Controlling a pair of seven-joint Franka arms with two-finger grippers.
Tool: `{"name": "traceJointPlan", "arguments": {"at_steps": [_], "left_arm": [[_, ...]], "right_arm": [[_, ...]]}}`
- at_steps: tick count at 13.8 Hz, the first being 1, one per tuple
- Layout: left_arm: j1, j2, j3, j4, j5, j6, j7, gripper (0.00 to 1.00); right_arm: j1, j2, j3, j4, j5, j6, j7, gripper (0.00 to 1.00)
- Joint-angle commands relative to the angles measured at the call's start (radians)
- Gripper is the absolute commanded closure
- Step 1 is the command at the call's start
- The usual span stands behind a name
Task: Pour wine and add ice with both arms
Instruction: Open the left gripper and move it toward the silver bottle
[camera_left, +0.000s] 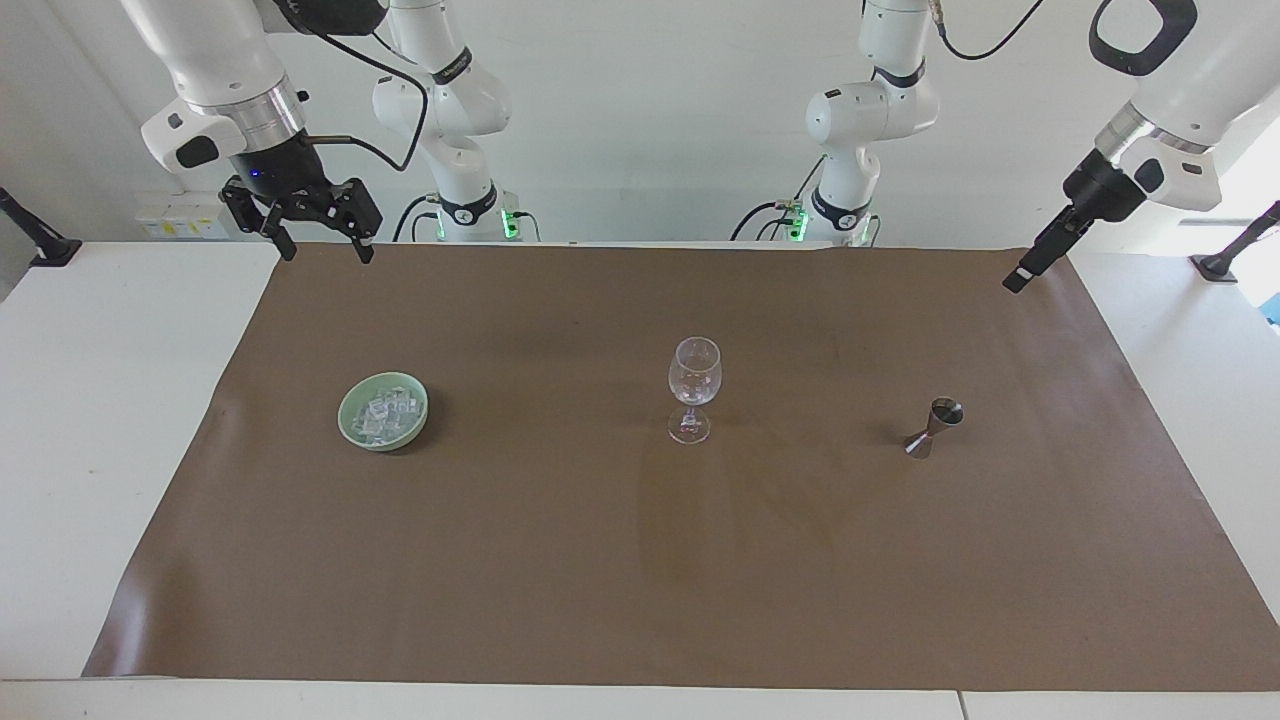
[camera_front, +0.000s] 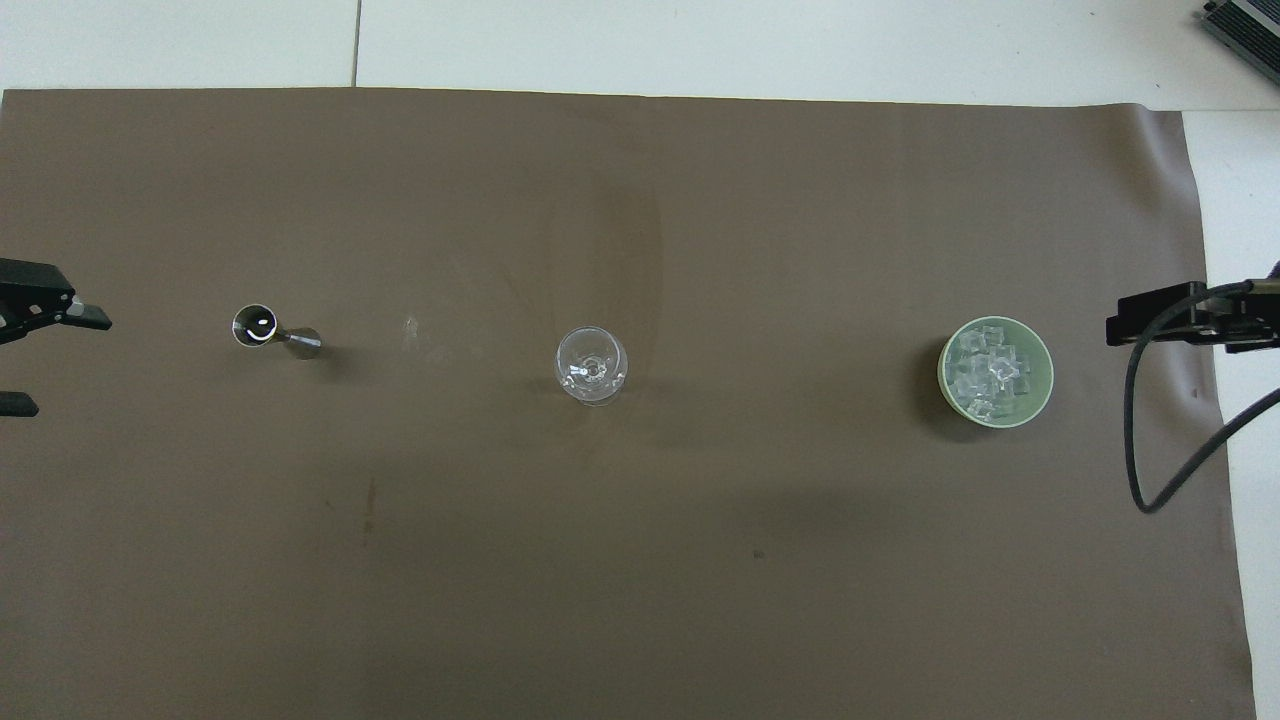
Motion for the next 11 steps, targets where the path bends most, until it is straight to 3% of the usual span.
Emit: {"name": "traceJointPlan", "arguments": {"at_steps": [1,11], "left_arm": [[0.038,0.014,-0.008,-0.018,-0.070,0.035,-0.112,0.00],[0.098,0.129,-0.008,-0.018,-0.188,0.081,-0.226,0.00]], "right_arm": [[-0.001,-0.021,-0.004,-0.022,0.019,0.000,-0.025,0.00],[-0.001,-0.021,-0.004,-0.022,0.019,0.000,-0.025,0.00]]}}
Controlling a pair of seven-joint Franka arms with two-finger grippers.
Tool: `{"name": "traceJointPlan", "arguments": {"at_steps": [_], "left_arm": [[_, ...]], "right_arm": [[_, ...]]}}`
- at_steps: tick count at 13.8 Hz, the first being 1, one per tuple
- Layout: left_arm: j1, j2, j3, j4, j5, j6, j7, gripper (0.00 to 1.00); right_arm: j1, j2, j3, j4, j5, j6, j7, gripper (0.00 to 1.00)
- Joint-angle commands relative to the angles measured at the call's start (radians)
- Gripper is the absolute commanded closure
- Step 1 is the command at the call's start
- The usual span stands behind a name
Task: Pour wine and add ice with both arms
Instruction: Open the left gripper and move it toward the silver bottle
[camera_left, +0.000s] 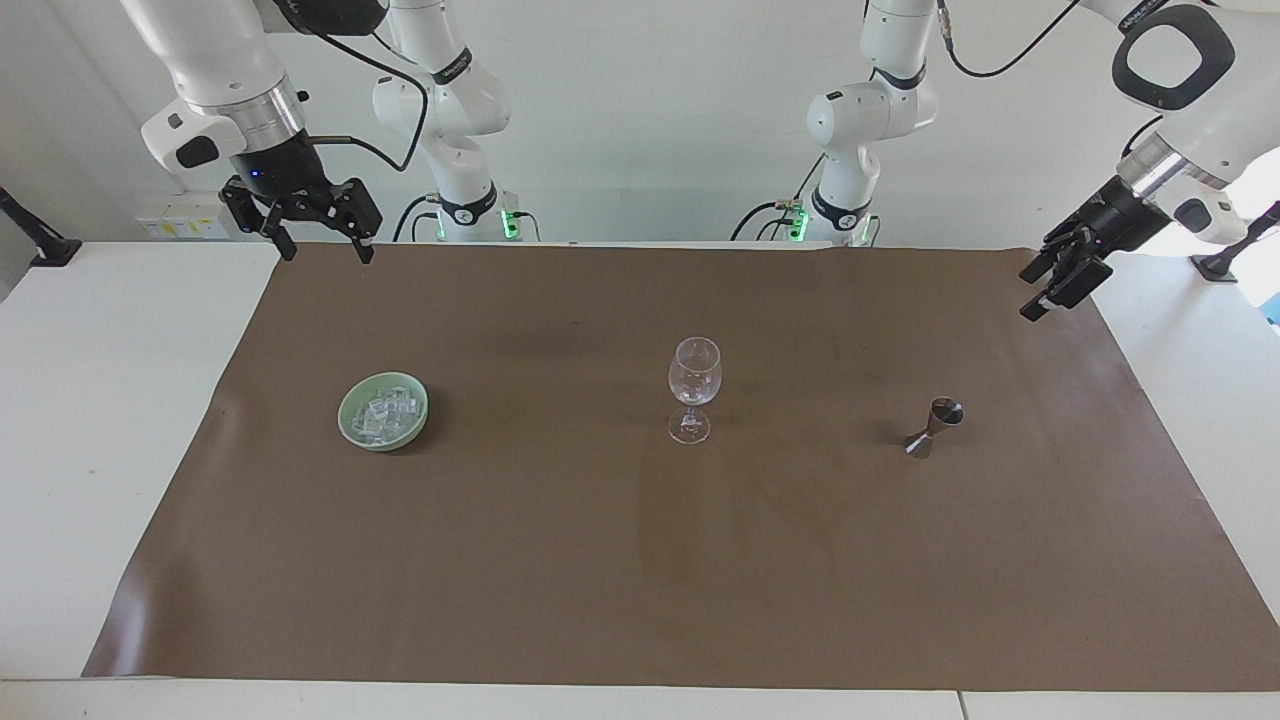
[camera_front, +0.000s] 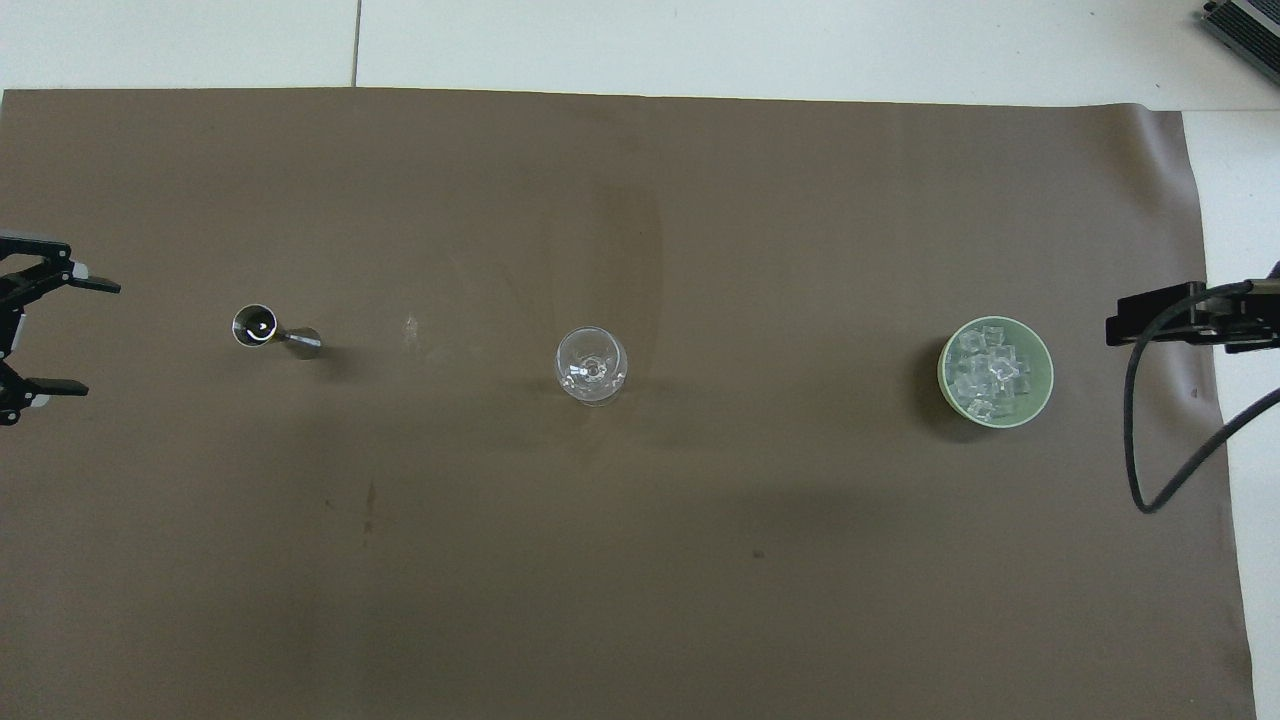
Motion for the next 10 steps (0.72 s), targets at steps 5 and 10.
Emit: {"name": "traceJointPlan", "arguments": {"at_steps": [5,10], "left_arm": [[0.061,0.046,-0.009,-0.025,-0.094,0.072,-0.024,0.00],[0.066,0.055,-0.009,-0.091,-0.137,0.112,-0.036,0.00]], "right_arm": [[-0.001,-0.021,-0.004,-0.021,0.019,0.000,-0.025,0.00],[-0.001,-0.021,-0.004,-0.021,0.019,0.000,-0.025,0.00]]}}
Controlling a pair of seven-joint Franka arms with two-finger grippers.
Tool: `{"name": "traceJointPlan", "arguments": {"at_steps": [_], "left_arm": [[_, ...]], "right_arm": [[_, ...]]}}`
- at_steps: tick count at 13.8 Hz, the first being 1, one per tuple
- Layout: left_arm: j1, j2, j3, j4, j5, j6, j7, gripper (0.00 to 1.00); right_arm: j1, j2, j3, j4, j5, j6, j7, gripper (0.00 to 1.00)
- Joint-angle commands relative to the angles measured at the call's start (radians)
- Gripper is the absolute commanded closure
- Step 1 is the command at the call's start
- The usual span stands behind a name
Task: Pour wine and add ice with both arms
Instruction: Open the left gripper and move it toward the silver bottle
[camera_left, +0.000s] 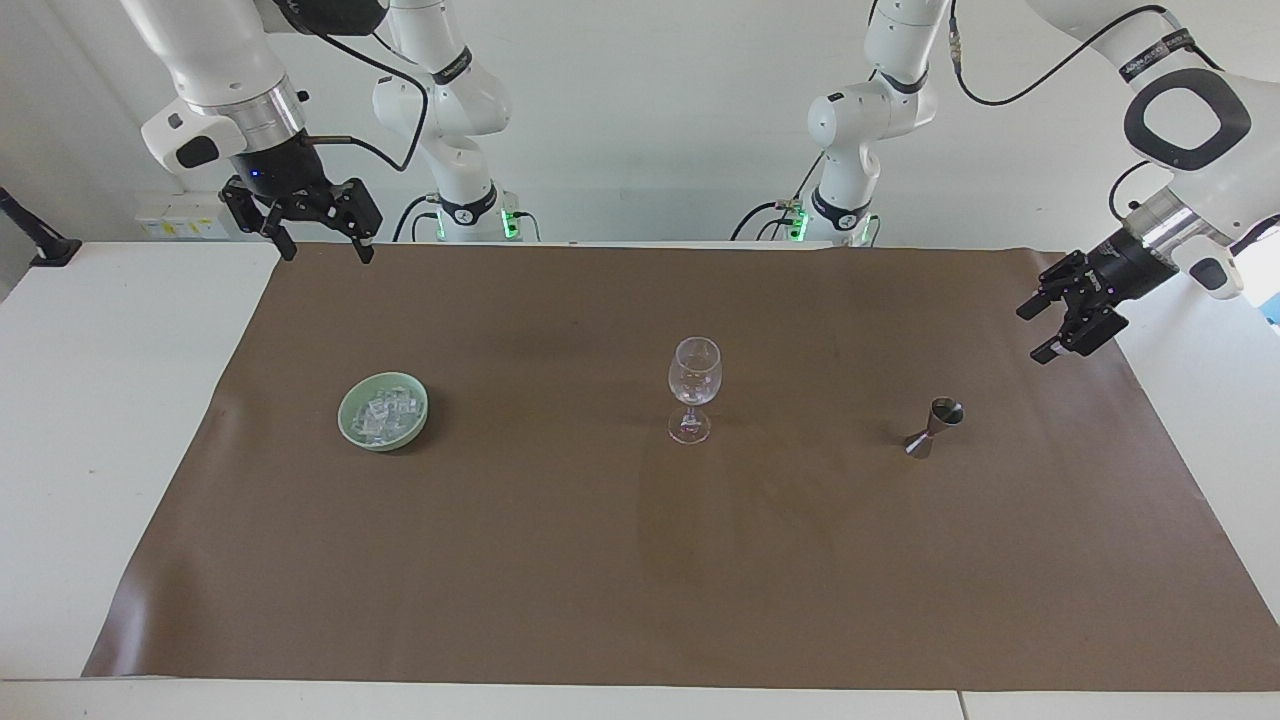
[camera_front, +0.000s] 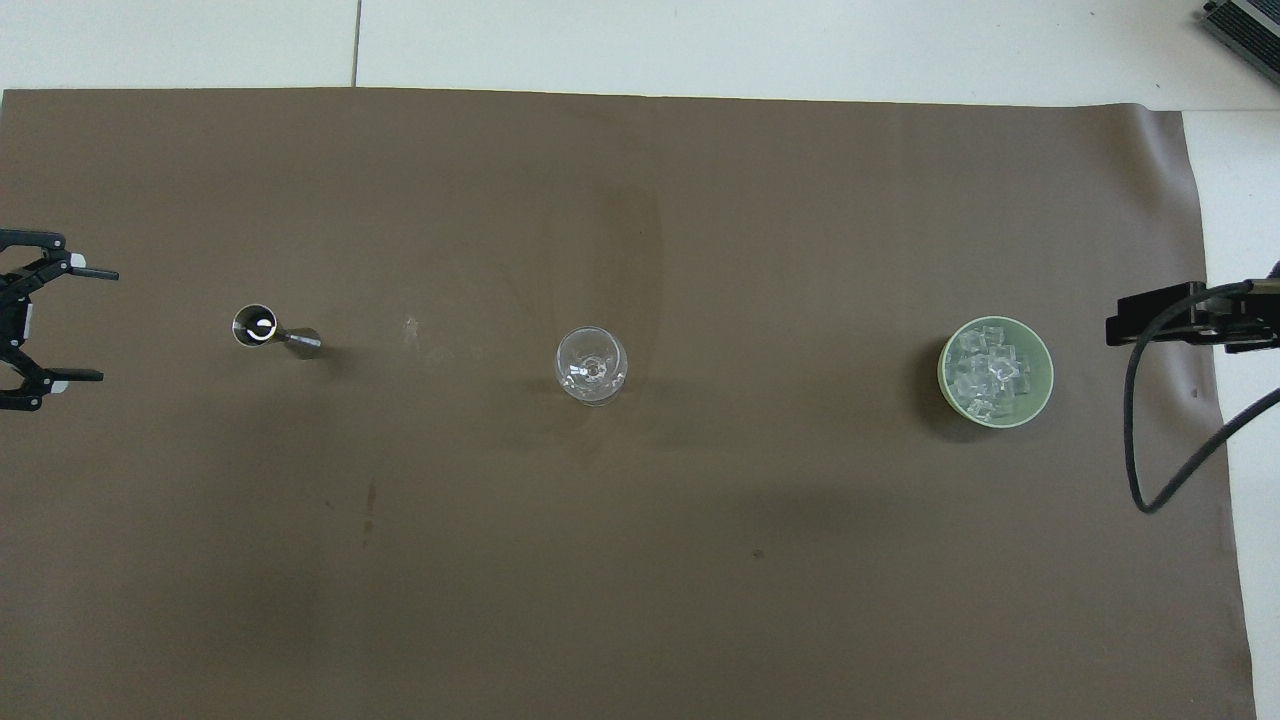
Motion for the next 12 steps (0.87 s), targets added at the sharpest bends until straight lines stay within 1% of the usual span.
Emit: {"name": "traceJointPlan", "arguments": {"at_steps": [1,3,6,9,12], "left_arm": [[0.018,-0.015,-0.009,-0.086,-0.058,0.050,-0.018,0.00],[0.042,-0.023,-0.009,-0.147,-0.121,0.073,-0.019,0.00],[0.042,-0.025,-0.009,-0.195,-0.181,0.132,-0.023,0.00],[0.041,-0.009,-0.011,-0.199,-0.216,0.151,-0.033,0.00],[0.041,0.034,-0.012,-0.202,-0.312,0.165,-0.035,0.00]], "right_arm": [[-0.001,-0.021,-0.004,-0.021,0.019,0.002,-0.025,0.00],[-0.001,-0.021,-0.004,-0.023,0.019,0.000,-0.025,0.00],[-0.001,-0.021,-0.004,-0.021,0.019,0.000,-0.025,0.00],[-0.001,-0.021,-0.004,-0.021,0.019,0.000,-0.025,0.00],[-0.001,-0.021,-0.004,-0.021,0.019,0.000,-0.025,0.00]]}}
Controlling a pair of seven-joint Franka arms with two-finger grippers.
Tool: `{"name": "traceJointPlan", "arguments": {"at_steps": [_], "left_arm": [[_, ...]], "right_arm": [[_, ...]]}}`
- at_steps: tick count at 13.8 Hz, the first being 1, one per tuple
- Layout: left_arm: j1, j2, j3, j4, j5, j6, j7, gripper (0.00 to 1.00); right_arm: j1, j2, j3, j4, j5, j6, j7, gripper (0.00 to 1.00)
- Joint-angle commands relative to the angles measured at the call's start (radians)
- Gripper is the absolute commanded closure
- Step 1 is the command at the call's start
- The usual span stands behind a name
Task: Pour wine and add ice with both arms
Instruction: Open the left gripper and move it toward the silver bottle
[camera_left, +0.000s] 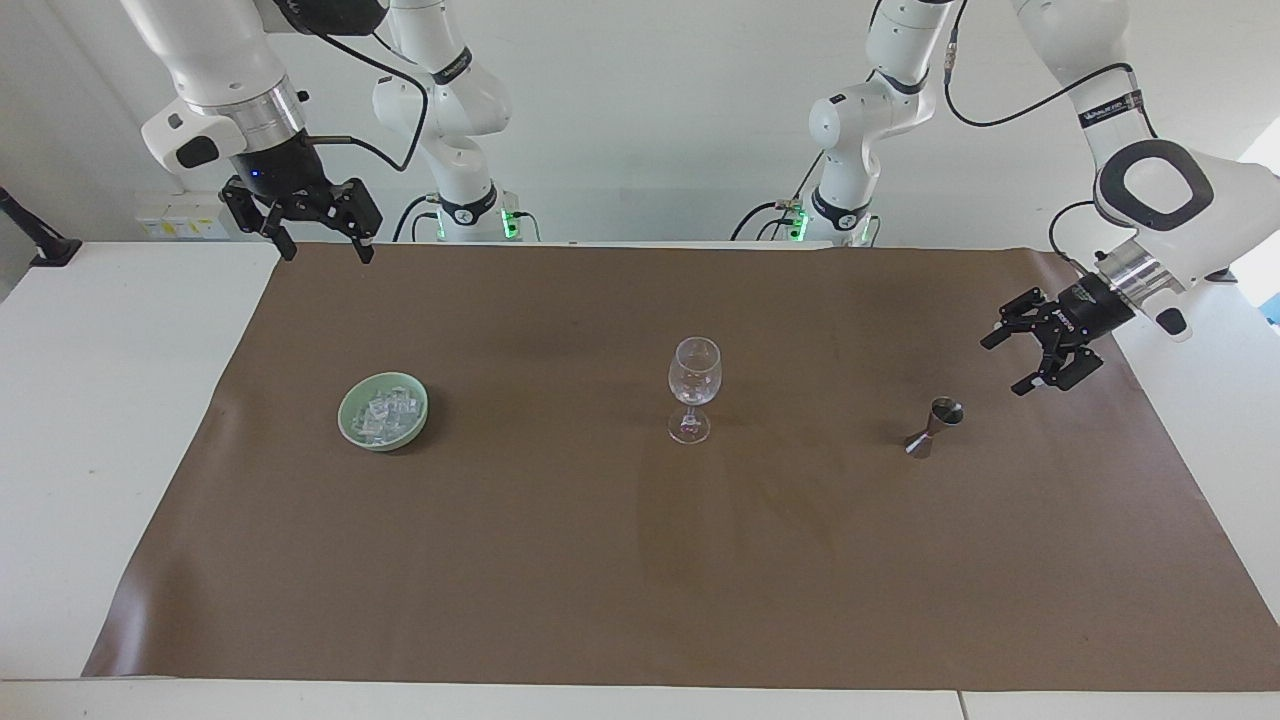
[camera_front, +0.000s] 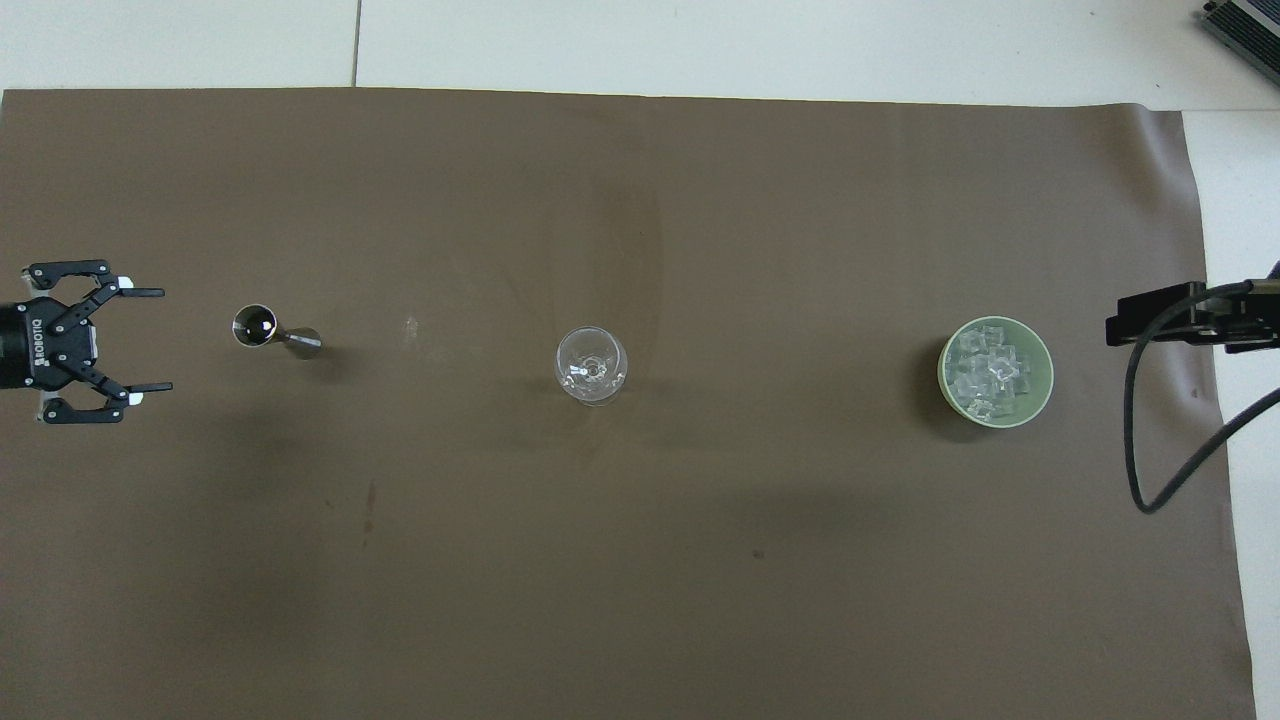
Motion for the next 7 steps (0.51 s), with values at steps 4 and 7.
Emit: {"name": "traceJointPlan", "arguments": {"at_steps": [4,7], "left_arm": [[0.046,0.107,-0.019,-0.008,-0.135,0.040,-0.061,0.00],[0.052,0.148,-0.020,-0.008,-0.170,0.046,-0.064,0.00]], "right_arm": [[-0.001,-0.021,-0.004,-0.021,0.019,0.000,-0.025,0.00],[-0.001,-0.021,-0.004,-0.021,0.019,0.000,-0.025,0.00]]}}
